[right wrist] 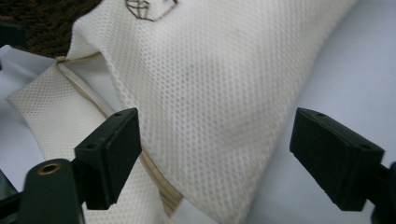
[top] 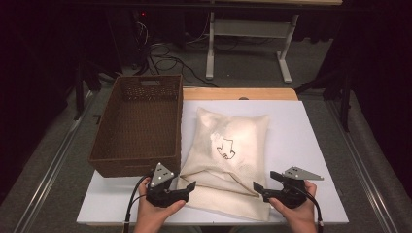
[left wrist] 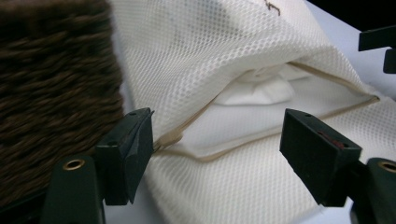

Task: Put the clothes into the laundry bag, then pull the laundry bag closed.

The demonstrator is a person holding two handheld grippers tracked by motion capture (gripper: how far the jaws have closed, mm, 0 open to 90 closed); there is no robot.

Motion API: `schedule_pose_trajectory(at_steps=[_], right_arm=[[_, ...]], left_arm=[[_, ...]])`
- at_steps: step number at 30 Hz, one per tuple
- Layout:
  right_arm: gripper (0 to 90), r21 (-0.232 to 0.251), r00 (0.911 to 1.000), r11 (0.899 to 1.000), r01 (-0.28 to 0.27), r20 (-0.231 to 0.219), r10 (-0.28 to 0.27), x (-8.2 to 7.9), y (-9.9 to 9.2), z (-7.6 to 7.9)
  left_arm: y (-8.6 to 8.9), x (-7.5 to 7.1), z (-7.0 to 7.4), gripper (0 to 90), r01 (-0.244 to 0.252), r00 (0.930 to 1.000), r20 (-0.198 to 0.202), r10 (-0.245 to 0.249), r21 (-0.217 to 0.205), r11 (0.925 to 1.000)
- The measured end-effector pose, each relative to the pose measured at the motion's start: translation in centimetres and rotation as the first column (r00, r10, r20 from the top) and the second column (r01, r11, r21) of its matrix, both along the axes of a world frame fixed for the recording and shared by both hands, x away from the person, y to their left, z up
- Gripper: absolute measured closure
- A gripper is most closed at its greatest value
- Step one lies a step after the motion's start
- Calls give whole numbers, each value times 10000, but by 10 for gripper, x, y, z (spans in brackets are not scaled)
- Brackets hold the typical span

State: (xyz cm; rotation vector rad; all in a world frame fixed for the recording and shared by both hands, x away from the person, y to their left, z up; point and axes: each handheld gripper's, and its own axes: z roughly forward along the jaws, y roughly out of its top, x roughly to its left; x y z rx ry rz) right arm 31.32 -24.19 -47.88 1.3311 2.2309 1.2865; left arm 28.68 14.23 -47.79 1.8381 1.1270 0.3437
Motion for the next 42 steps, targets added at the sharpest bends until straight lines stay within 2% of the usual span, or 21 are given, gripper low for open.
schedule_pose_trajectory(at_steps=[3, 4, 6, 8, 11, 13, 16, 20, 21, 24, 26, 28, 30, 33, 36, 37, 39, 41, 42], right_arm=[[249, 242, 9978, 9987, 452, -506, -439, -4, -9, -5], [277, 250, 9931, 9966, 783, -893, -758, -5, -12, -9], [313, 152, 9874, 9946, 1027, -1229, -1001, -6, -15, -15], [332, 136, 9773, 9906, 1363, -1657, -1322, -5, -17, -22], [357, 301, 9679, 9849, 1707, -1922, -1618, -2, -17, -27], [380, 432, 9668, 9837, 1745, -1971, -1628, 0, -16, -29], [445, 565, 9676, 9836, 1715, -1975, -1574, 3, -14, -31], [576, 1042, 9681, 9876, 1177, -2334, -908, 7, -10, -34], [597, 1078, 9686, 9885, 1057, -2362, -778, 8, -9, -35], [767, 924, 9679, 9910, 971, -2408, -724, 11, -9, -35], [853, 840, 9706, 9926, 877, -2316, -662, 12, -10, -35], [876, 765, 9716, 9944, 724, -2307, -529, 15, -11, -33], [880, 642, 9737, 9954, 706, -2211, -547, 16, -13, -32], [882, 446, 9772, 9959, 786, -2012, -681, 17, -17, -29], [882, 247, 9776, 9940, 1069, -1848, -1006, 21, -25, -28], [883, 183, 9774, 9928, 1188, -1781, -1137, 22, -28, -27], [883, 64, 9761, 9894, 1449, -1646, -1419, 25, -35, -26], [882, 142, 9748, 9871, 1592, -1607, -1549, 28, -41, -27], [881, 154, 9746, 9873, 1579, -1632, -1533, 29, -42, -29]], left_arm=[[13, -4, -6, 272, -120, 9996, -262, 123, 126, 9998], [15, -4, -9, 286, -184, 9991, -368, 189, 136, 9997], [20, -3, -14, 317, -363, 9975, -590, 377, 244, 9990], [24, 0, -20, 349, -482, 9949, -886, 490, 108, 9988], [25, 3, -26, 393, -559, 9917, -1154, 566, 101, 9984], [24, 6, -31, 417, -579, 9872, -1475, 600, 190, 9981], [22, 8, -36, 458, -379, 9854, -1659, 383, 58, 9993], [19, 11, -38, 502, -326, 9818, -1882, 263, -307, 9990], [19, 13, -39, 518, -308, 9799, -1980, 227, -381, 9988], [19, 17, -42, 600, -371, 9721, -2332, 243, -506, 9980], [19, 18, -42, 697, -389, 9662, -2563, 262, -445, 9983], [20, 17, -41, 816, -383, 9635, -2669, 218, -568, 9977], [19, 15, -38, 845, -219, 9658, -2591, 60, -585, 9980], [14, 9, -35, 856, 170, 9691, -2449, -293, -522, 9985], [7, 2, -36, 859, 758, 9661, -2427, -878, -583, 9954], [3, -1, -35, 859, 1102, 9632, -2410, -1194, -513, 9926], [-3, -5, -35, 857, 1444, 9588, -2397, -1522, -496, 9883], [-6, -5, -37, 834, 1582, 9551, -2466, -1640, -432, 9865], [-7, -5, -38, 791, 1600, 9524, -2561, -1654, -419, 9862]])
